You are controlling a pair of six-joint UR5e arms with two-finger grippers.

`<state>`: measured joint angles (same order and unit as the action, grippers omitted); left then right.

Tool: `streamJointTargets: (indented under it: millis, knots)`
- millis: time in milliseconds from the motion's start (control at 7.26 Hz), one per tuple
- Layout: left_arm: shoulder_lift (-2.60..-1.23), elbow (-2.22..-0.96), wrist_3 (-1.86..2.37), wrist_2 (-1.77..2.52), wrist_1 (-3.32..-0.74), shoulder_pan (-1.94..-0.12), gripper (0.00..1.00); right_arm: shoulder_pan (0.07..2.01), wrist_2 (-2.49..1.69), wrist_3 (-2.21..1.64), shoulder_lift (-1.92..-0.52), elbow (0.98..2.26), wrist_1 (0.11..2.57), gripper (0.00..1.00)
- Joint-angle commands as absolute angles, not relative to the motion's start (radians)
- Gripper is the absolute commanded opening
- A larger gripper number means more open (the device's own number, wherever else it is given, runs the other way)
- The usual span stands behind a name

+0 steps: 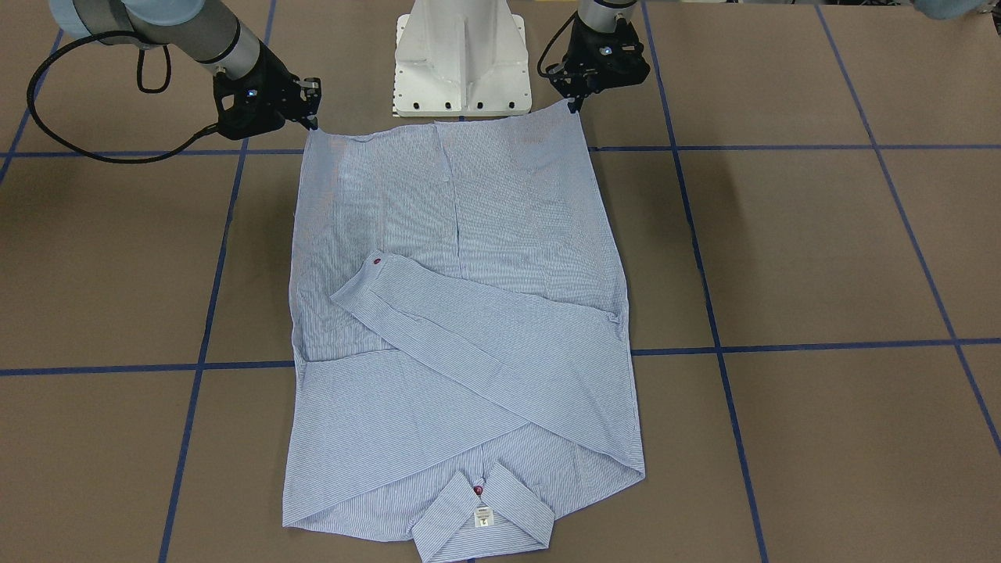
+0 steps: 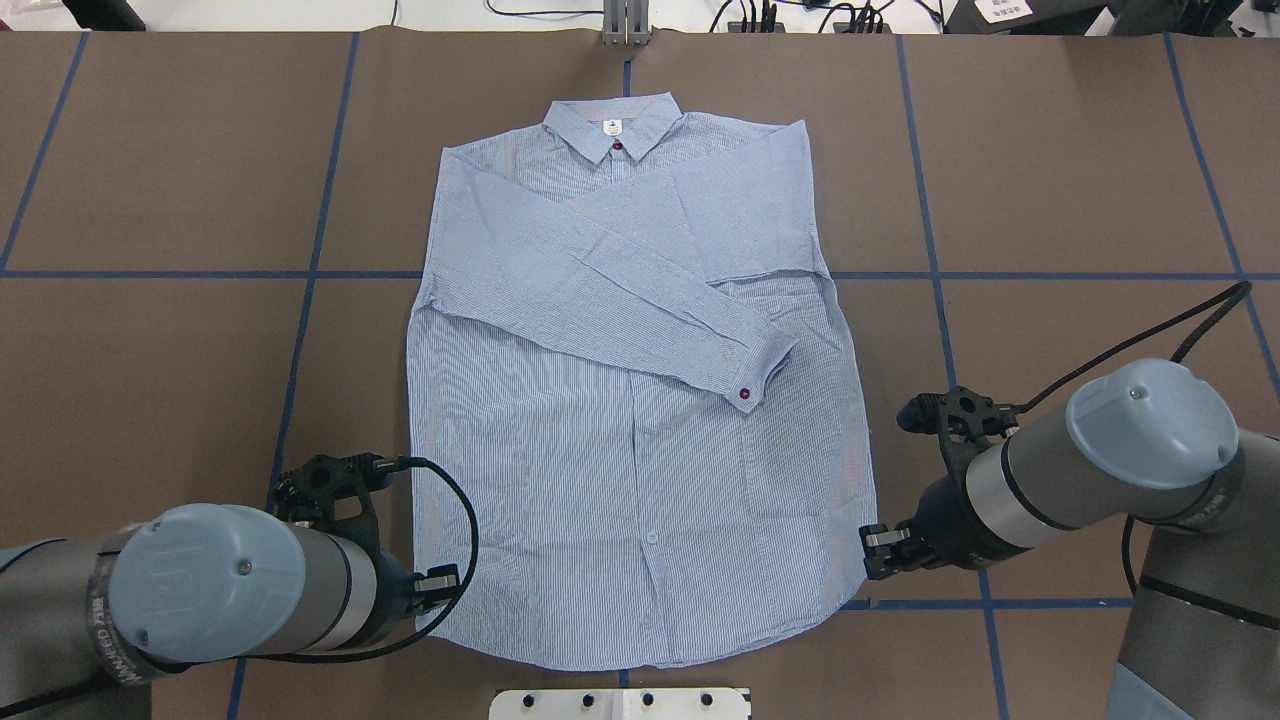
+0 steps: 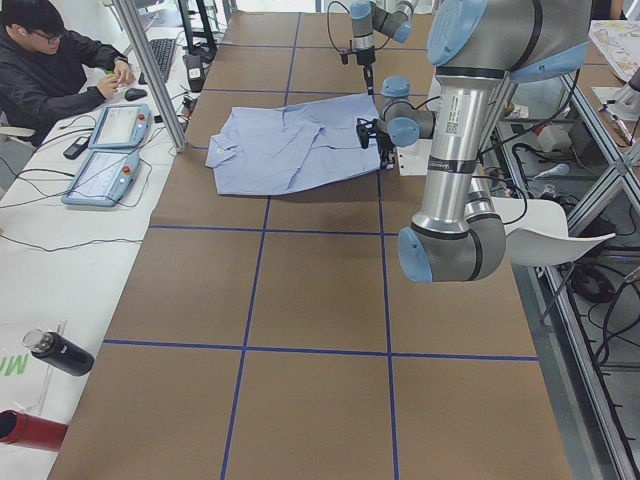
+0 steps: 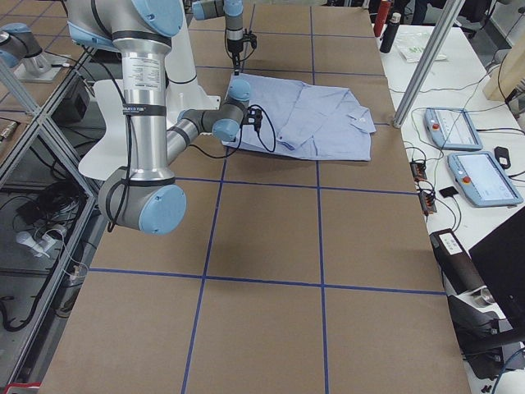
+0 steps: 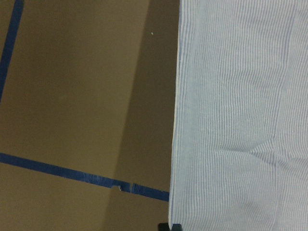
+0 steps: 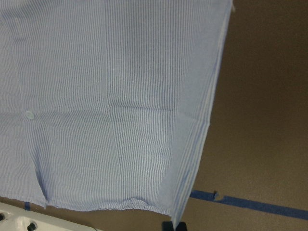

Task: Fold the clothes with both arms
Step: 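Lift the hem with both grippers and fold it toward the collar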

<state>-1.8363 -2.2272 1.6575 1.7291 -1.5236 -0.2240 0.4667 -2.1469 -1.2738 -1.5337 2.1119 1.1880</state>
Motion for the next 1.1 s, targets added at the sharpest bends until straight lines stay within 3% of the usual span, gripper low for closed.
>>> streamJointTargets:
  millis: [0, 275, 413, 551, 964]
  knots:
    - [-1.905, -2.224, 1.651, 1.732, -1.528, -0.308, 0.0, 0.564, -2.151, -1.25, -1.455, 2.07, 1.187, 0.0]
    - [-1.927, -2.2, 1.571, 1.736, -1.551, -0.407, 0.0, 0.624, -2.148, -1.25, -1.343, 1.97, 1.19, 0.0]
    - [-1.936, -2.118, 1.548, 1.773, -1.63, -0.454, 0.0, 0.641, -2.148, -1.25, -1.309, 1.933, 1.19, 0.0]
    - [-1.933, -2.059, 1.514, 1.778, -1.682, -0.487, 0.0, 0.661, -2.148, -1.25, -1.305, 1.925, 1.19, 0.0]
    - [-1.898, -2.062, 1.5, 1.818, -1.68, -0.521, 0.0, 0.744, -2.151, -1.247, -1.307, 1.865, 1.19, 0.0]
